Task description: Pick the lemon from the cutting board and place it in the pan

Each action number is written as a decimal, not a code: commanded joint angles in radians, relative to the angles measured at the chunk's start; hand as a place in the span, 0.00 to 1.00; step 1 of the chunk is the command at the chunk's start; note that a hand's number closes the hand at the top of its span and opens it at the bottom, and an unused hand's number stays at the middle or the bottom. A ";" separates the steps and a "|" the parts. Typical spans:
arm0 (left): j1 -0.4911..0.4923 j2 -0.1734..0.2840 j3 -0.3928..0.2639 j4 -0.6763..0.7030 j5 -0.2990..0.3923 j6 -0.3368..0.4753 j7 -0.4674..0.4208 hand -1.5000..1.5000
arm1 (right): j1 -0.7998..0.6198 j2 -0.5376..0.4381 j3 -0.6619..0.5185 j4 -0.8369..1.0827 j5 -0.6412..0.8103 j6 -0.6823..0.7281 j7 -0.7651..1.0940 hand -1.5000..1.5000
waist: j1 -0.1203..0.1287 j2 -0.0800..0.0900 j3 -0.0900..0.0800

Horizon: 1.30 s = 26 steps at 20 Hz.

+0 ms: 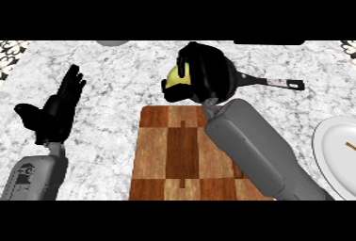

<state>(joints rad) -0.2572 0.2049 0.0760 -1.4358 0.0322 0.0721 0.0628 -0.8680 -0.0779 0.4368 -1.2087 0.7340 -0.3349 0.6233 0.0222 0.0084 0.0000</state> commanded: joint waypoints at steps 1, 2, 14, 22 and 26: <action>-0.025 0.000 0.008 0.017 0.001 -0.002 -0.015 0.50 | -0.051 -0.035 -0.079 0.244 0.024 -0.088 -0.163 1.00 | 0.005 0.004 0.000; -0.048 -0.021 -0.011 0.031 -0.026 0.029 0.004 0.50 | -0.055 -0.045 -0.073 0.281 0.054 -0.102 -0.169 1.00 | 0.002 0.004 0.000; -0.049 0.006 -0.012 -0.014 -0.005 -0.024 0.030 0.50 | -0.152 -0.098 -0.295 0.809 -0.049 -0.298 -0.586 1.00 | 0.048 0.025 0.002; -0.042 -0.048 -0.055 -0.041 -0.018 -0.003 0.022 0.50 | -0.163 -0.086 -0.459 0.914 -0.268 0.022 -0.709 0.00 | 0.066 0.037 0.004; -0.022 -0.020 -0.028 -0.028 -0.005 -0.025 0.006 0.50 | -0.180 -0.078 -0.484 0.982 -0.274 0.021 -0.780 0.00 | 0.072 0.034 0.003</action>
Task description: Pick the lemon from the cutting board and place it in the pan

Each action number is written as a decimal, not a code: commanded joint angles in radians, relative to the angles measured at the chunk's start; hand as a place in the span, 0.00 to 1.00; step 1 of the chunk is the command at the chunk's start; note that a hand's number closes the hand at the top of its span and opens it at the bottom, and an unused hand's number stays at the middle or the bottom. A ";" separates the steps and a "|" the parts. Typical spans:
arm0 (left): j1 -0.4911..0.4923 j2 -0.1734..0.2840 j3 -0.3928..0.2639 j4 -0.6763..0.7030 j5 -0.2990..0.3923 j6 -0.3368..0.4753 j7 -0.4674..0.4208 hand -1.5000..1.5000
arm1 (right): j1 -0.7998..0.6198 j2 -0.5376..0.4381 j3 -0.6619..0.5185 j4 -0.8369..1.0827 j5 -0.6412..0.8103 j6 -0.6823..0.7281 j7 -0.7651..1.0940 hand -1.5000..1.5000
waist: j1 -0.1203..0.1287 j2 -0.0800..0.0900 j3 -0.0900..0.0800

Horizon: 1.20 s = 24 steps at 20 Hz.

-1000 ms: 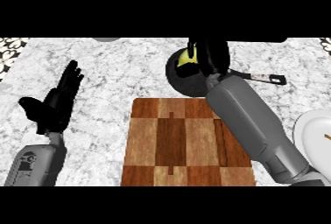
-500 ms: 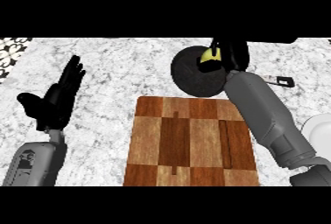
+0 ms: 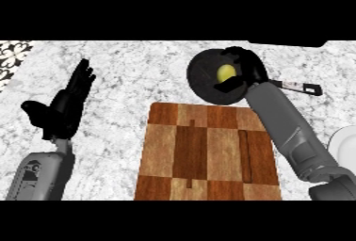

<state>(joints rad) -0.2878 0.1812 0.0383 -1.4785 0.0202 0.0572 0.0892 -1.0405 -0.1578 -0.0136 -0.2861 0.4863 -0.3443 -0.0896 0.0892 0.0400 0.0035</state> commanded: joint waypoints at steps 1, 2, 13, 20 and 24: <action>0.018 -0.037 -0.029 0.017 -0.032 0.029 -0.022 0.50 | -0.026 -0.007 -0.042 0.057 -0.030 0.030 -0.095 0.00 | -0.008 -0.004 -0.001; 0.005 0.001 0.012 0.014 0.008 -0.008 -0.025 0.50 | 0.000 0.003 -0.057 0.052 -0.041 -0.009 -0.143 0.00 | -0.010 -0.005 -0.001; 0.051 -0.003 0.034 0.038 -0.025 0.034 -0.050 0.50 | 0.062 -0.031 -0.264 -0.047 -0.285 0.188 -0.365 0.00 | -0.075 -0.035 -0.003; 0.033 0.057 0.097 0.033 0.012 0.010 0.023 0.50 | 0.317 -0.057 -0.221 -0.302 -0.346 0.435 -0.409 0.00 | -0.132 -0.057 -0.005; 0.055 0.022 0.082 0.065 -0.012 0.035 -0.035 0.50 | 0.459 -0.074 -0.176 -0.545 -0.368 0.507 -0.337 0.00 | -0.150 -0.059 -0.006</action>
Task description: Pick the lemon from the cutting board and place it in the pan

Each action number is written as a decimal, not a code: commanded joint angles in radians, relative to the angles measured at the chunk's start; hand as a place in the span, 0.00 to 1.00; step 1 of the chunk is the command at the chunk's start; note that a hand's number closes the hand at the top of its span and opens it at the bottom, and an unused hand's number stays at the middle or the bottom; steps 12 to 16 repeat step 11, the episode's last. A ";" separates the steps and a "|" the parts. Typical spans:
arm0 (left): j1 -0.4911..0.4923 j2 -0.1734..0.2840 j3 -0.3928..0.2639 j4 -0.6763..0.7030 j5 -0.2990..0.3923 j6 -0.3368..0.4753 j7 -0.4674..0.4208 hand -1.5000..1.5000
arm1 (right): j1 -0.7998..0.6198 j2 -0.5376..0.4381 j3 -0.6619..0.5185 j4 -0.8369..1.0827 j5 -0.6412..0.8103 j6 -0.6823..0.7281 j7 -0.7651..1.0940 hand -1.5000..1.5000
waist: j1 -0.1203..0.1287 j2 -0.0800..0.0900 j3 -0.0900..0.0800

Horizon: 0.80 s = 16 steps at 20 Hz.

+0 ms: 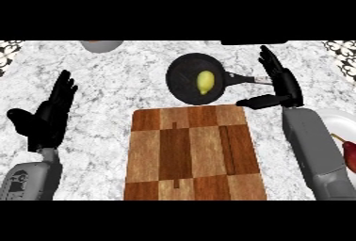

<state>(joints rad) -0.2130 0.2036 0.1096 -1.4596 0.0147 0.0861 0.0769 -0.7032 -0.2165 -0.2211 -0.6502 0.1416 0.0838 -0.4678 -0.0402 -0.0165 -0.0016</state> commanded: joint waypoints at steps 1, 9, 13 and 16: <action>0.014 0.016 0.024 0.011 -0.001 0.002 -0.014 0.50 | 0.184 -0.008 0.033 -0.234 -0.041 0.100 0.041 0.00 | -0.022 -0.007 -0.001; 0.035 0.021 0.016 -0.041 0.024 -0.041 0.005 0.50 | 0.475 -0.080 0.058 -0.823 -0.127 0.173 0.378 0.00 | 0.011 0.006 0.000; 0.005 0.012 0.001 -0.084 0.008 -0.020 0.055 0.50 | 0.571 -0.042 0.080 -0.946 -0.109 0.133 0.399 0.00 | 0.025 0.011 0.001; 0.005 0.012 0.001 -0.084 0.008 -0.020 0.055 0.50 | 0.571 -0.042 0.080 -0.946 -0.109 0.133 0.399 0.00 | 0.025 0.011 0.001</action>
